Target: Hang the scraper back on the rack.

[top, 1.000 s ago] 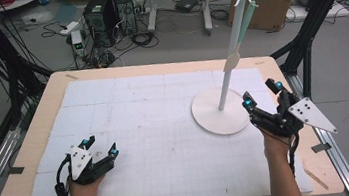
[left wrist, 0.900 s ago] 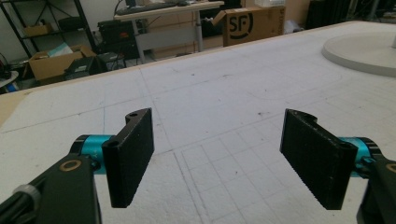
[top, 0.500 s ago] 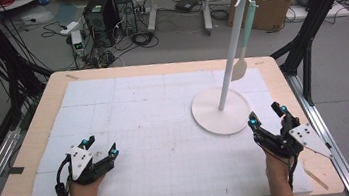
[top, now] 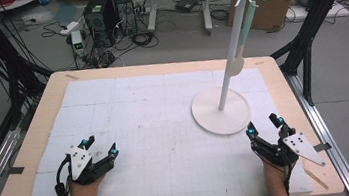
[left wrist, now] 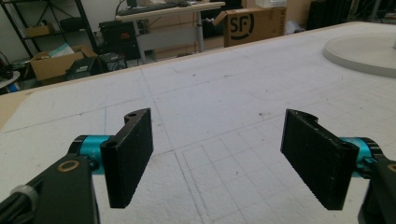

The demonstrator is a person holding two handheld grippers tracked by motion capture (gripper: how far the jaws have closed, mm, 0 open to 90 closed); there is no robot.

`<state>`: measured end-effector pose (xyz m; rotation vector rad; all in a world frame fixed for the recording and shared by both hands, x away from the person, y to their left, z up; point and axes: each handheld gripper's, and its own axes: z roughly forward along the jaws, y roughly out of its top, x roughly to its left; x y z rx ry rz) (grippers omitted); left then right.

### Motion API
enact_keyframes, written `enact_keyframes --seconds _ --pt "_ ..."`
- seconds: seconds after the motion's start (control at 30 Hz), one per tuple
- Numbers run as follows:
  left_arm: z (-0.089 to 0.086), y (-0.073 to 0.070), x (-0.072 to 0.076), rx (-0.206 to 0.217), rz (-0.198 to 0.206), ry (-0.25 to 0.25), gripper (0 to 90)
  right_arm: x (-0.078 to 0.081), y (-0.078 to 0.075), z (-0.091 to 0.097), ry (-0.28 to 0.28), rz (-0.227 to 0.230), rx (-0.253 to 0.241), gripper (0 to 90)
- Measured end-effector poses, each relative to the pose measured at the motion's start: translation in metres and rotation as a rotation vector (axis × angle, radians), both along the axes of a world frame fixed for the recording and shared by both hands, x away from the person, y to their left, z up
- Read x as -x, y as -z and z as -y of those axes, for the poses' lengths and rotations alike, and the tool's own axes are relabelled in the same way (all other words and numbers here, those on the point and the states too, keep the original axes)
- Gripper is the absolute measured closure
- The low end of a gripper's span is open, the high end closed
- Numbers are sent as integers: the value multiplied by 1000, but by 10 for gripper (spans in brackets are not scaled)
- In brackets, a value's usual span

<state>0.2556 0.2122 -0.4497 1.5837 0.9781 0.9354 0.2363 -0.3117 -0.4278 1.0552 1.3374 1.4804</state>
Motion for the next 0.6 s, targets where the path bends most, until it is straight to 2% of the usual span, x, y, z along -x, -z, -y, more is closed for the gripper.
enact_keyframes --seconds 0.13,0.3,0.37,0.4,0.6 --pt "0 0 0 1 3 -1 258 0 6 -1 -2 -21 3 219" --pt "0 0 1 3 3 -2 259 -2 16 0 27 -25 15 230" --pt "0 0 1 2 4 -1 259 -3 18 1 13 -50 5 229" --pt "0 0 1 3 3 -3 259 -4 18 1 8 -41 4 228" --pt "-1 0 1 6 3 -3 259 -5 20 -3 -6 -59 43 218"
